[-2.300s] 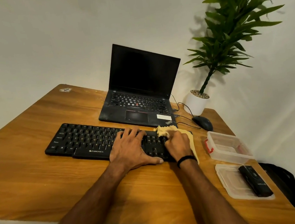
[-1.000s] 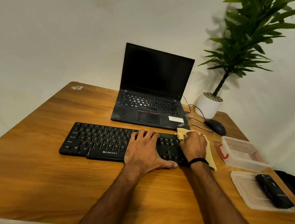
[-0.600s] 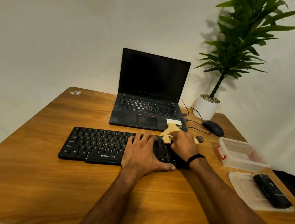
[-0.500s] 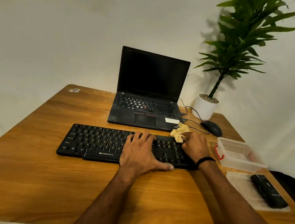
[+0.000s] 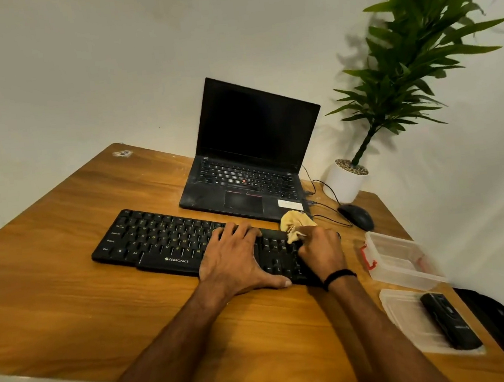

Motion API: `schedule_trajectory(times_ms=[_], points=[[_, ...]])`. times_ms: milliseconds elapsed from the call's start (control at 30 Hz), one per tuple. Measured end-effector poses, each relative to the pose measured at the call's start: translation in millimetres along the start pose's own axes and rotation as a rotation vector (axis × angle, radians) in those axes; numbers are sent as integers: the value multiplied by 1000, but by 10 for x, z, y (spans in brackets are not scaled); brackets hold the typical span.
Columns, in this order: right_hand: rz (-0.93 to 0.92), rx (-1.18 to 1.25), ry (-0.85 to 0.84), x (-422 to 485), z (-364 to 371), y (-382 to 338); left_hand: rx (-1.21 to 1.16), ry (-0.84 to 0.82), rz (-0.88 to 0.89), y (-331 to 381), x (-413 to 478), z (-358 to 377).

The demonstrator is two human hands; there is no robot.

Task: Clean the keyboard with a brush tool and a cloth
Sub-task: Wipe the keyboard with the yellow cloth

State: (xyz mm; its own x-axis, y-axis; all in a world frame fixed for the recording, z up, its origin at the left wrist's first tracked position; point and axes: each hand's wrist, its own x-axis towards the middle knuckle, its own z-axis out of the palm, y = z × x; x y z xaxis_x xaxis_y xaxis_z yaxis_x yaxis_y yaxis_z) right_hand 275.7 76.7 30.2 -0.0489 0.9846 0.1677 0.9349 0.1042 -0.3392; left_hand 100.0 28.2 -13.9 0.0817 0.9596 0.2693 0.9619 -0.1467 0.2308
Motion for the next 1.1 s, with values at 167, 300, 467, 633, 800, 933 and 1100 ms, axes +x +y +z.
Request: schedule_trajectory(times_ms=[167, 300, 467, 633, 800, 933, 1100], points=[[213, 289, 174, 132, 29, -53, -16, -17, 10, 3, -18, -6], [559, 850, 523, 189, -317, 149, -20, -16, 6, -23, 10, -5], [473, 578, 557, 198, -388, 350, -25, -12, 11, -31, 6, 14], [247, 273, 248, -9, -21, 145, -23, -11, 9, -12, 3, 10], [40, 108, 97, -160, 192, -83, -11, 5, 7, -16, 10, 32], [85, 87, 112, -106, 119, -131, -11, 0, 9, -8, 4, 33], [89, 89, 59, -103, 127, -168, -24, 8, 10, -17, 11, 36]])
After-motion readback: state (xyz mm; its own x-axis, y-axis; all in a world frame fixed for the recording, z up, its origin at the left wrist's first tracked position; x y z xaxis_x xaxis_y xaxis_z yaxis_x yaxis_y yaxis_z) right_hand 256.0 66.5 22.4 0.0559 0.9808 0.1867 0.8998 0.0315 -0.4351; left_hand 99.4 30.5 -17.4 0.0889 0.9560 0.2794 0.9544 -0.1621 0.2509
